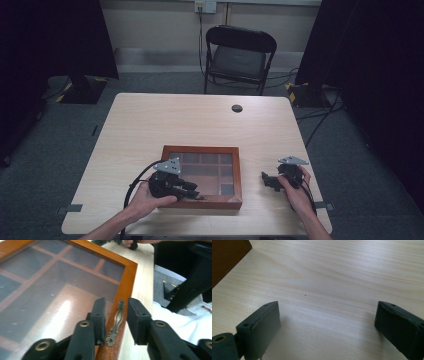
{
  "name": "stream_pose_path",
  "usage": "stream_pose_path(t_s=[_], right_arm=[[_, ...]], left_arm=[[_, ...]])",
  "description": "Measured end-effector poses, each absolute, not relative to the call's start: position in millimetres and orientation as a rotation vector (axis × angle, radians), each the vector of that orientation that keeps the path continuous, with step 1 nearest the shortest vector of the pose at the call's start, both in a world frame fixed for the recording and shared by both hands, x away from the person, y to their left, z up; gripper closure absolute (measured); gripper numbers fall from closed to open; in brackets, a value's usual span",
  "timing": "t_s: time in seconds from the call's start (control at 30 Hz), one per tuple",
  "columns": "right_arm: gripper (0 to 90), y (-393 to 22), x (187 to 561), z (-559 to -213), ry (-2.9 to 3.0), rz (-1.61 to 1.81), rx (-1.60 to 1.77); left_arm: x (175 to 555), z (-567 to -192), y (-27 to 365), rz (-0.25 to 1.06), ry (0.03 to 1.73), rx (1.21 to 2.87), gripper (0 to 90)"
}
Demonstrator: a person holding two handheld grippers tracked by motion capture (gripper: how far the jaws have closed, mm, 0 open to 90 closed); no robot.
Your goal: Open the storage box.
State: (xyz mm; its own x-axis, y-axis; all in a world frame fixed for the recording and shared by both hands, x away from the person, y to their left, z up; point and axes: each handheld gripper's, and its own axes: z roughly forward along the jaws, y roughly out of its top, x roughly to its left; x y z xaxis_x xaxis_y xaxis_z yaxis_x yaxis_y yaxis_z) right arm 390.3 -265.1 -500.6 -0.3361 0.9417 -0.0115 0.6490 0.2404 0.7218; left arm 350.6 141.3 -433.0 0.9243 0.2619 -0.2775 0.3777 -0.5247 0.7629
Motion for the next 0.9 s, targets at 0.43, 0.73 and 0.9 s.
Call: stream_pose_path(t_s=[0.43, 0.73, 0.9], right_arm=[[5.6, -265, 390, -501, 2.072, 0.874, 1.452], [5.3, -265, 391, -501, 2.073, 0.871, 1.452], [5.3, -265, 391, -501, 2.073, 0.872, 1.451]], left_arm=[[348, -440, 131, -0.142, 0.407, 2.202, 79.6], [347, -441, 128, -0.109, 0.372, 2.205, 80.9], [347, -439, 126, -0.112, 0.371, 2.221, 81.6]])
